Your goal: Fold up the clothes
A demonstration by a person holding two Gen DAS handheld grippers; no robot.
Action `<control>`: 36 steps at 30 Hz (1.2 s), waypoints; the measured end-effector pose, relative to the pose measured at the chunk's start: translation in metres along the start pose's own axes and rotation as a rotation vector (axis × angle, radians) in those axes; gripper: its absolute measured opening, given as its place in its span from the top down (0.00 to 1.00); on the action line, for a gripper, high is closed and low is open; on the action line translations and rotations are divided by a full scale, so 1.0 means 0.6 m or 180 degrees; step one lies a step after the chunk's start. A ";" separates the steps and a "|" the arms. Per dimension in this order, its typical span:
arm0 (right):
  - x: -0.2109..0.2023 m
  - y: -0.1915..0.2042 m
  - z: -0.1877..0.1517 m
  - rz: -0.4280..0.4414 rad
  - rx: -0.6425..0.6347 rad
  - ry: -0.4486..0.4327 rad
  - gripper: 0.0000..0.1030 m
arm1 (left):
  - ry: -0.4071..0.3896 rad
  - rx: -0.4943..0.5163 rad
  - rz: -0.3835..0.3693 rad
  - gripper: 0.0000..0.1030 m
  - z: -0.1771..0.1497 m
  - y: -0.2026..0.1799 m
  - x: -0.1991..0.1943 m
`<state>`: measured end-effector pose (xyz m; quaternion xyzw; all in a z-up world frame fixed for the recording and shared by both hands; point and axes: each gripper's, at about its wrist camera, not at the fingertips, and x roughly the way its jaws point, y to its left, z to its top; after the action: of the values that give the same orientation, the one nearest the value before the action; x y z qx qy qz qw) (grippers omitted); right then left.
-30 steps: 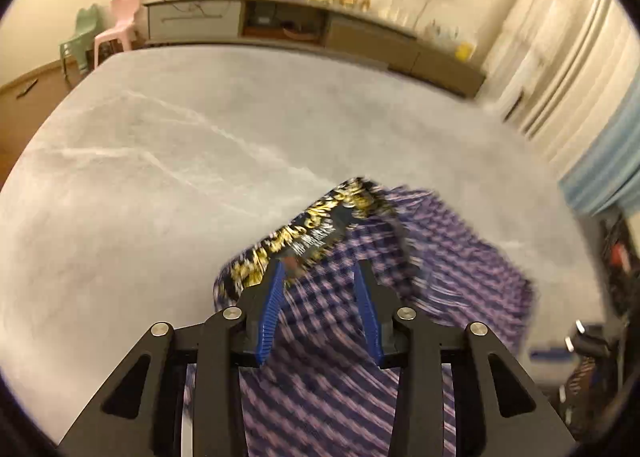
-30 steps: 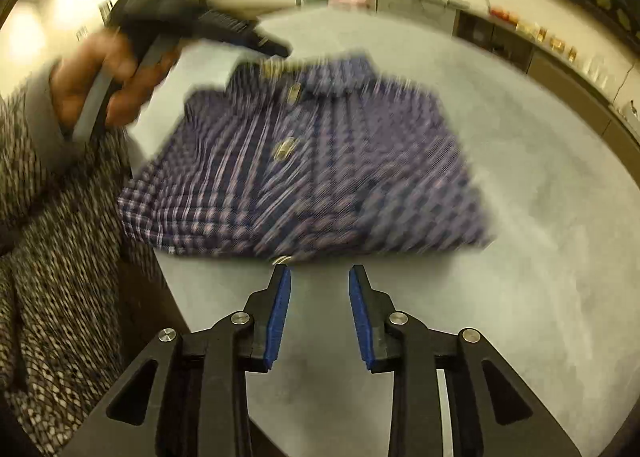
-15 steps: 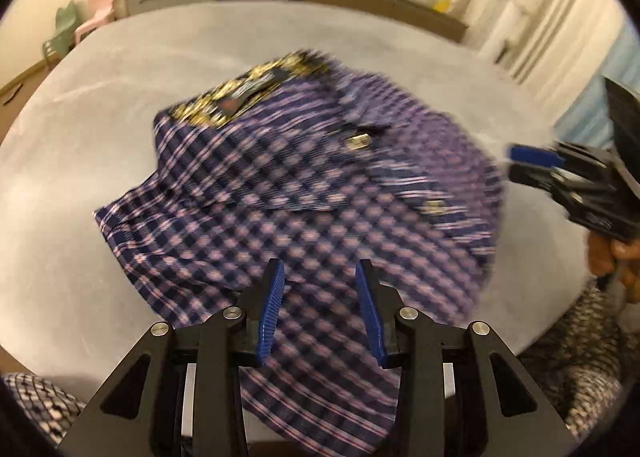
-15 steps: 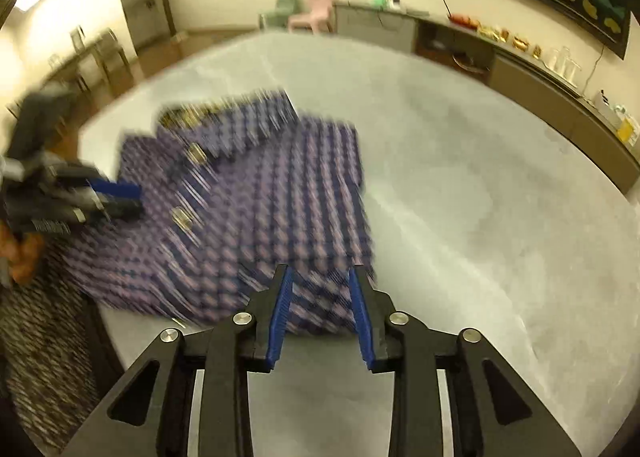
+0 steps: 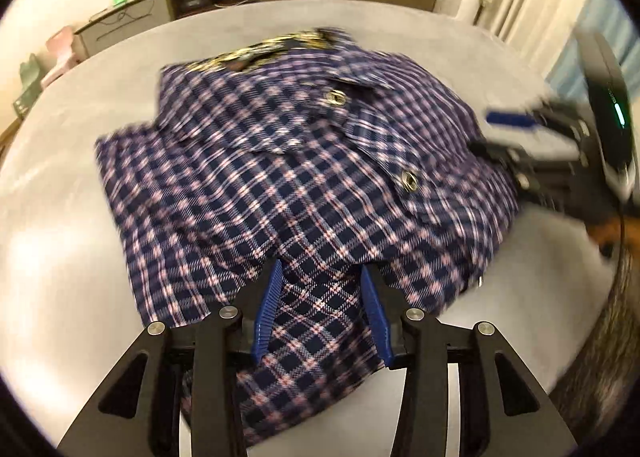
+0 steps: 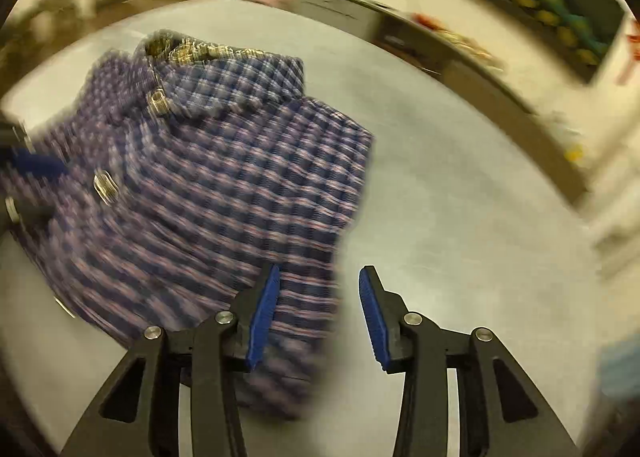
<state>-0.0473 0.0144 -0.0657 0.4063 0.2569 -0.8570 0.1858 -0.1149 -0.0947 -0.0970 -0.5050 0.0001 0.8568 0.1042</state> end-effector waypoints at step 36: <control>0.108 -0.169 0.243 0.1019 0.1247 -0.0453 0.44 | -0.0266 -0.1072 0.0123 0.42 0.158 0.228 -0.037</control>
<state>-0.2273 0.0017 -0.0094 0.4087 0.0048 -0.8765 0.2544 -0.2114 -0.2226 -0.0459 -0.4792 -0.1381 0.8668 0.0015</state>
